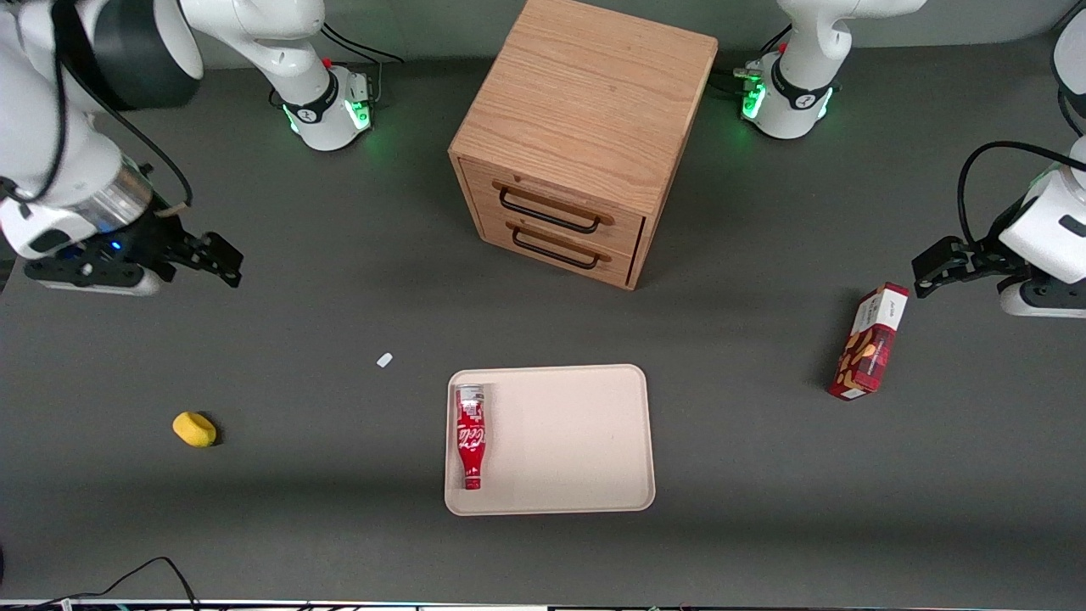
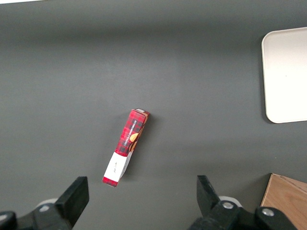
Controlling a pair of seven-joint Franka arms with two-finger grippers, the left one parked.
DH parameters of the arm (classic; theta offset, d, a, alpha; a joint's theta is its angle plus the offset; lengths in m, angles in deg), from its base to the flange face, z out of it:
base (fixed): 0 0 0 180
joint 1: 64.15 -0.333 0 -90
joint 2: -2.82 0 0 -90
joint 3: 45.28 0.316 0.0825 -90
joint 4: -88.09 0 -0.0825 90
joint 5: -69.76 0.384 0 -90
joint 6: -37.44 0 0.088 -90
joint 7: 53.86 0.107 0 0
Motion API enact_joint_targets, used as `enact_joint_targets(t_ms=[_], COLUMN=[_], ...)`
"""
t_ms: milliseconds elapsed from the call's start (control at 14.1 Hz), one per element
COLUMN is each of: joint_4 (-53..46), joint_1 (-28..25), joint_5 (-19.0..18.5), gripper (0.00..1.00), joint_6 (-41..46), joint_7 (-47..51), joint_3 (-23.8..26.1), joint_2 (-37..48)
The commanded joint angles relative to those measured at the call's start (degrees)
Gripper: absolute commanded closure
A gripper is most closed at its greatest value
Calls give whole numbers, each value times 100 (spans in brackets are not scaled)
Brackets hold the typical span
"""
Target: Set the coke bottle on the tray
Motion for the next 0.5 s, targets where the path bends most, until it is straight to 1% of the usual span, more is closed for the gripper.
enact_joint_targets(t_ms=[0,284,426], joint_4=[-506,-866,-1016], joint_1=[60,59,42], joint_5=[238,290,492], gripper=[0,0,0], joint_6=[679,1190,1340], joint_7=[-532,-1148,-1166], joint_3=[-1,-202,-343], joint_2=[-67,-32,-58])
